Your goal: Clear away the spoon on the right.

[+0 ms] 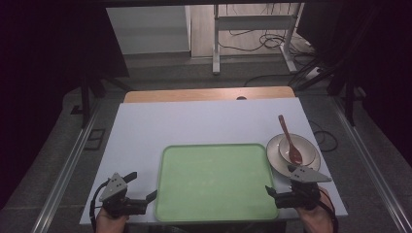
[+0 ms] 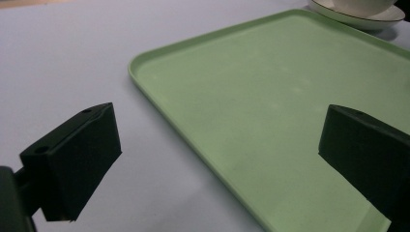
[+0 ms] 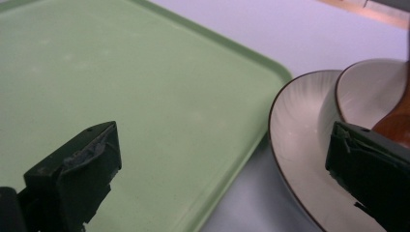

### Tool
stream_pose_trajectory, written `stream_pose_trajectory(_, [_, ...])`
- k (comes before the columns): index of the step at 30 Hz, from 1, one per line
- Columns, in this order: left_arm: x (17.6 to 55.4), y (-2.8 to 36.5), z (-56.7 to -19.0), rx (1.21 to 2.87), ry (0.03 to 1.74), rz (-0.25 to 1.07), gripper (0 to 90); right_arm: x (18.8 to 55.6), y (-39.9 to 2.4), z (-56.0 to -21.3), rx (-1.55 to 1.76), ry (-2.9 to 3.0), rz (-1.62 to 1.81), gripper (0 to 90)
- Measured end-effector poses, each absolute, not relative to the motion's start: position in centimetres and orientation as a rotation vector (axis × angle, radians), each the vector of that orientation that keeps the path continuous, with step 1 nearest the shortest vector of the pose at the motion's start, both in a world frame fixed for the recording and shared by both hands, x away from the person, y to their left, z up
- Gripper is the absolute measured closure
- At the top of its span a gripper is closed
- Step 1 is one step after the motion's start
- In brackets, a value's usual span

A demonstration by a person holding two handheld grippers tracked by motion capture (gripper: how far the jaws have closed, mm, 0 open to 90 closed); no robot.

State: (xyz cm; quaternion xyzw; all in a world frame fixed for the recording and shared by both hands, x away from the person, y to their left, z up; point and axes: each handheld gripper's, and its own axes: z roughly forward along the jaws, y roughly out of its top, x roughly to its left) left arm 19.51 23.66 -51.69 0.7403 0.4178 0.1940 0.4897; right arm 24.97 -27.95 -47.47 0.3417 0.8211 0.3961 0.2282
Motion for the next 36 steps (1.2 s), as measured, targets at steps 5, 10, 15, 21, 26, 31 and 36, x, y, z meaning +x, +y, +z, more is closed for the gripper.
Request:
stream_pose_trajectory(5, [19.38,23.84,-51.58,1.78,1.015,0.478,0.6,25.16,-28.16,-47.87,0.931,2.268,1.102,0.0])
stream_pose_trajectory(10, [19.31,23.69,-51.52,1.781,1.002,0.479,2.1,25.01,-28.13,-47.73,0.909,2.251,1.127,0.0])
stream_pose_trajectory(15, [19.27,23.96,-51.44,1.749,0.995,0.478,2.8,25.01,-28.17,-47.78,0.924,2.262,1.131,0.0])
stream_pose_trajectory(21, [19.21,23.98,-51.41,1.746,0.982,0.488,1.5,24.99,-28.02,-47.9,0.936,2.278,1.151,0.0])
stream_pose_trajectory(26, [19.25,24.01,-51.43,1.74,0.982,0.473,1.4,24.99,-27.98,-47.84,0.926,2.266,1.148,0.0])
stream_pose_trajectory(31, [19.25,24.29,-51.43,1.713,0.99,0.461,2.2,25.01,-28.05,-47.67,0.926,2.256,1.151,0.0])
stream_pose_trajectory(36, [19.25,24.31,-51.45,1.709,0.987,0.461,2.5,25.01,-28.0,-47.44,0.92,2.246,1.144,0.0])
